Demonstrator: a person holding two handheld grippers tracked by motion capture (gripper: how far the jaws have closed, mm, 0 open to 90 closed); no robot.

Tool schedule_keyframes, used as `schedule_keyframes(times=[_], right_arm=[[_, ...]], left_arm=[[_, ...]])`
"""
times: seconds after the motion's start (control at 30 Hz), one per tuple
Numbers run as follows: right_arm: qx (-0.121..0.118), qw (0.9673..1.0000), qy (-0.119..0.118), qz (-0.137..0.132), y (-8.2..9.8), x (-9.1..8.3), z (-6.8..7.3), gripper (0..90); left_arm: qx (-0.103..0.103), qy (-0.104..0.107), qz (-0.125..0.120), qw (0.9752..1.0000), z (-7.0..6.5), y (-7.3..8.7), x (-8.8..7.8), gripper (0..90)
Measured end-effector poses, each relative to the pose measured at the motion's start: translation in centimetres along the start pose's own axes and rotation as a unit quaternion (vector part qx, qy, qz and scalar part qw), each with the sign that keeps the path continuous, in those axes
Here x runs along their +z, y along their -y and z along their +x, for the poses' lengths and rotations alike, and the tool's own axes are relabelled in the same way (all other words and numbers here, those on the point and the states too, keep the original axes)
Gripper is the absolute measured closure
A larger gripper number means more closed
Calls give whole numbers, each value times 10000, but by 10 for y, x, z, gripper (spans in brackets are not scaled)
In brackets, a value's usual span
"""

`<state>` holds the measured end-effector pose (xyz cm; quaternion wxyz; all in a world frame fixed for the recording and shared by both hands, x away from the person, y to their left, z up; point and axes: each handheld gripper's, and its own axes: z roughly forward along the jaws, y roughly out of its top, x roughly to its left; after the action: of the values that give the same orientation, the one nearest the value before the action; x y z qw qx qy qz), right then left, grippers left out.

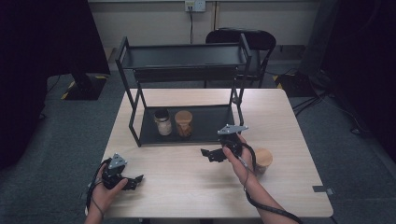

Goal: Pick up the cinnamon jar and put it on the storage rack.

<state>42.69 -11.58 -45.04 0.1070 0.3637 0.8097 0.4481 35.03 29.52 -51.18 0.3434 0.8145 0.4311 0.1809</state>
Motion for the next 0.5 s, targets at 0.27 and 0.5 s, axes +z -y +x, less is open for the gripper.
schedule_keyframes(times=[0.27,0.5], right_arm=[[-60,10000,38,-3,1,-7,1,23],[-92,9999,14,38,0,-11,2,23]], left_arm=[[-1,0,0,10000,0,0,0,2],[0,1,0,10000,0,0,0,2]])
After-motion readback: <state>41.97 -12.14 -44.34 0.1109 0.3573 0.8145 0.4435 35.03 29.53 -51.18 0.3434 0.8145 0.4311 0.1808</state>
